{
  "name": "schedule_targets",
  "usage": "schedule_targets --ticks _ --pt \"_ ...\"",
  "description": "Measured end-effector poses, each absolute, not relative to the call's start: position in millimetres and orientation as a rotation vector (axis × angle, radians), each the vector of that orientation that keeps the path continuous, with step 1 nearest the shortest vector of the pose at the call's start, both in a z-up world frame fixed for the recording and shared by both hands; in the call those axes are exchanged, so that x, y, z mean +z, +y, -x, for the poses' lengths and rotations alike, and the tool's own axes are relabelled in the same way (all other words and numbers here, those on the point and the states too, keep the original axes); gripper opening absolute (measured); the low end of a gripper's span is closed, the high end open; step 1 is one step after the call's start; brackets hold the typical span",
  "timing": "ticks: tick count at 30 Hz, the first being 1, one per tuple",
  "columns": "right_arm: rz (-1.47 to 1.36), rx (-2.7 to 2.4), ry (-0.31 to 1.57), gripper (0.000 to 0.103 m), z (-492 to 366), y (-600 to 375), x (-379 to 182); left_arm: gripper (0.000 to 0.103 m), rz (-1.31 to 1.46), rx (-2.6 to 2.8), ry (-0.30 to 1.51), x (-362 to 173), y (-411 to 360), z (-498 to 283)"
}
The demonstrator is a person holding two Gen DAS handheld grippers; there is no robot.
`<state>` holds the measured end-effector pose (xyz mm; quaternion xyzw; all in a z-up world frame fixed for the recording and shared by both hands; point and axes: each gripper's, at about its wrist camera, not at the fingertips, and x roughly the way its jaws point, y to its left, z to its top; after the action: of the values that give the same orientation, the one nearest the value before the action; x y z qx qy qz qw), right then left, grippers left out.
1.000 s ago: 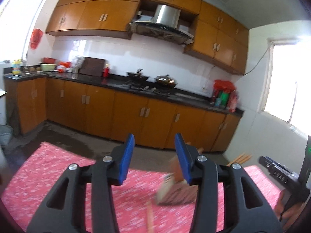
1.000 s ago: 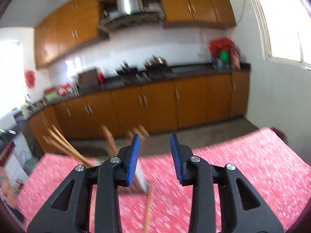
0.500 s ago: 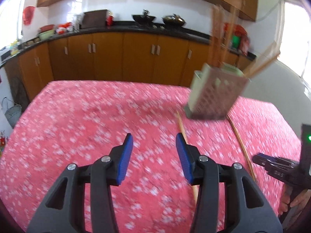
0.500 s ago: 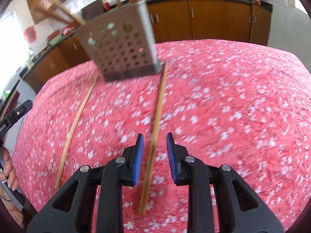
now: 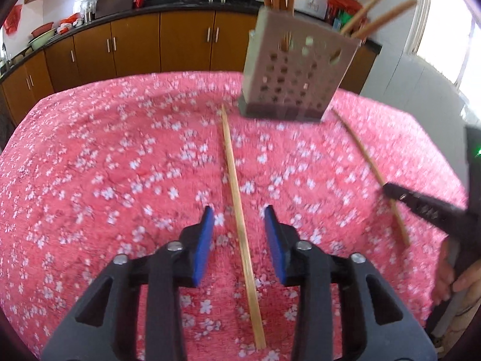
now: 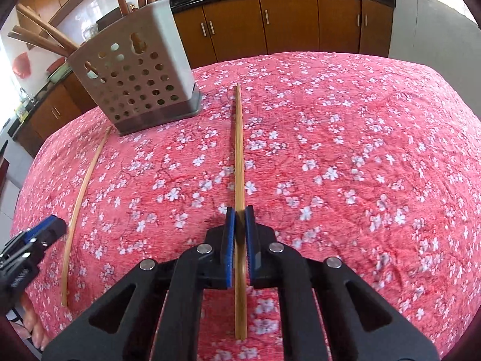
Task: Organize utensils
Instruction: 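Grasp the last chopstick with the left gripper while the right gripper grasps one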
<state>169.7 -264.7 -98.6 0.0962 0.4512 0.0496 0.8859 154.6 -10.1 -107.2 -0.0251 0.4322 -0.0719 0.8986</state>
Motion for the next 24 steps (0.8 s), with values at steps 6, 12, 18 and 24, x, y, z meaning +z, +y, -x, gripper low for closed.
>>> schedule_targets --ticks 6,12,18,24 --pt "-0.165 0.103 0.924 0.008 -172.4 -261.2 -99.3 0.009 0.049 -0.068 0.906 -117.2 1.4 -170.4" --pt "-0.128 0.079 0.902 0.008 -191.7 -260.7 -97.5 0.009 0.067 0.009 0.888 -117.6 41.0 -198.7" --pt "-0.069 0.030 0.883 0.008 -211.6 -262.5 -100.9 0.011 0.077 0.025 0.888 -117.6 63.3 -222.6" --pt "-0.086 0.034 0.872 0.008 -224.7 -264.9 -105.7 0.011 0.105 0.022 0.891 -115.4 72.8 -228.0"
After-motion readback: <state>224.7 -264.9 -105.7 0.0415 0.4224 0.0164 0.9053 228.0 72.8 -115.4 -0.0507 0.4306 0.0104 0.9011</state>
